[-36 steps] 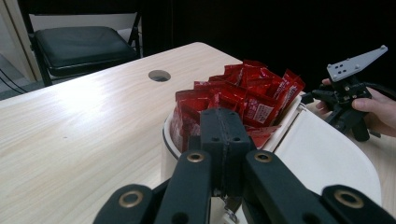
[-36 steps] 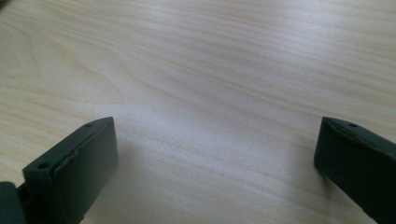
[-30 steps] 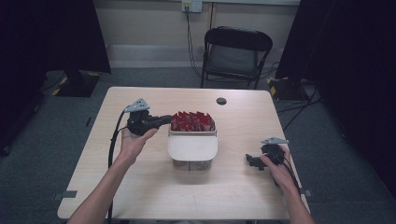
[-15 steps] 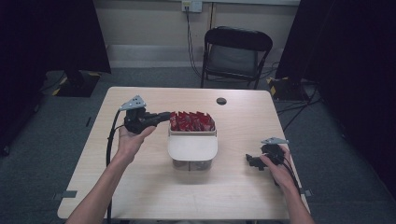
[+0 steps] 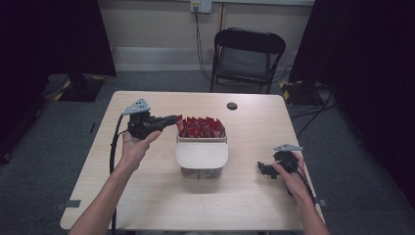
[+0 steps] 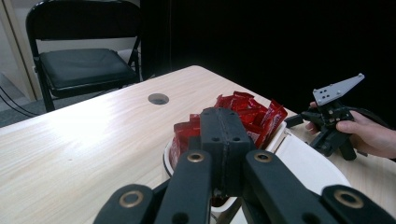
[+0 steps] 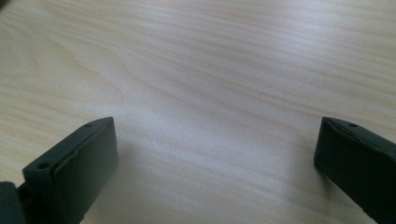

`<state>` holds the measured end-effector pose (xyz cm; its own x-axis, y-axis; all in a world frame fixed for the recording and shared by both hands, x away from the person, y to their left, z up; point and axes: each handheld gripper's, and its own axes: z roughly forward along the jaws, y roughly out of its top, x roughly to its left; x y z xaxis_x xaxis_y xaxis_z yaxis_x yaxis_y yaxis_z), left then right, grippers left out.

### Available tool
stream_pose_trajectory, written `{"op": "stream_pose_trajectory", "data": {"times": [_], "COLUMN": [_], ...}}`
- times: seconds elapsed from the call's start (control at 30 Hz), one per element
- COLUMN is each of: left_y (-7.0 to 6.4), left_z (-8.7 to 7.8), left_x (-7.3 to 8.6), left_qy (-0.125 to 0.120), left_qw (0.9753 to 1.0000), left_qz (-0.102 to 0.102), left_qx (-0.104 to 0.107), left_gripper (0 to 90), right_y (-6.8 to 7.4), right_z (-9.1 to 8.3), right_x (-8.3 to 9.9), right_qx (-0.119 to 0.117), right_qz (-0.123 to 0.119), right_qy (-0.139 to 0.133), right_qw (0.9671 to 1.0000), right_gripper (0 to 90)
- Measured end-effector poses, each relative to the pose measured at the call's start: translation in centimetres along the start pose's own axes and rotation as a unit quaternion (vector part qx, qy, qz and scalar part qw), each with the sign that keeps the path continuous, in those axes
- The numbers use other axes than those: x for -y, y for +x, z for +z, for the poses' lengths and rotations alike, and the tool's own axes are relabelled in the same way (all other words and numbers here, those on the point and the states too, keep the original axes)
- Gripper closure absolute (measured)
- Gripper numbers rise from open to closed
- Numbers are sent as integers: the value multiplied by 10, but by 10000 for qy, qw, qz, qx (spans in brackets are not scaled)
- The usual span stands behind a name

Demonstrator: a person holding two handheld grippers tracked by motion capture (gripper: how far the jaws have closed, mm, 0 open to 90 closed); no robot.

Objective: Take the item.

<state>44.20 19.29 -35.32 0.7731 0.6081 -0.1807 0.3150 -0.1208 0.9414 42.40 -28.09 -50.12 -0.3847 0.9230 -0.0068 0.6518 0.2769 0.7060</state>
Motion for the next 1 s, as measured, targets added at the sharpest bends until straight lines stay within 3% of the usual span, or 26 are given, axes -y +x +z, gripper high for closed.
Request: {"op": "stream_pose_trajectory", "data": {"times": [1.0], "left_y": [-5], "left_z": [-7], "left_x": [-13], "left_qy": [-188], "left_qw": [9997], "left_qz": [153], "left_qx": [101], "left_gripper": [900], "right_y": [0], "right_z": [0], "right_x": [0], "right_qx": [-9], "right_qz": [-4], "right_qy": [-1], "right_qw": [10000], "right_gripper": [0]}}
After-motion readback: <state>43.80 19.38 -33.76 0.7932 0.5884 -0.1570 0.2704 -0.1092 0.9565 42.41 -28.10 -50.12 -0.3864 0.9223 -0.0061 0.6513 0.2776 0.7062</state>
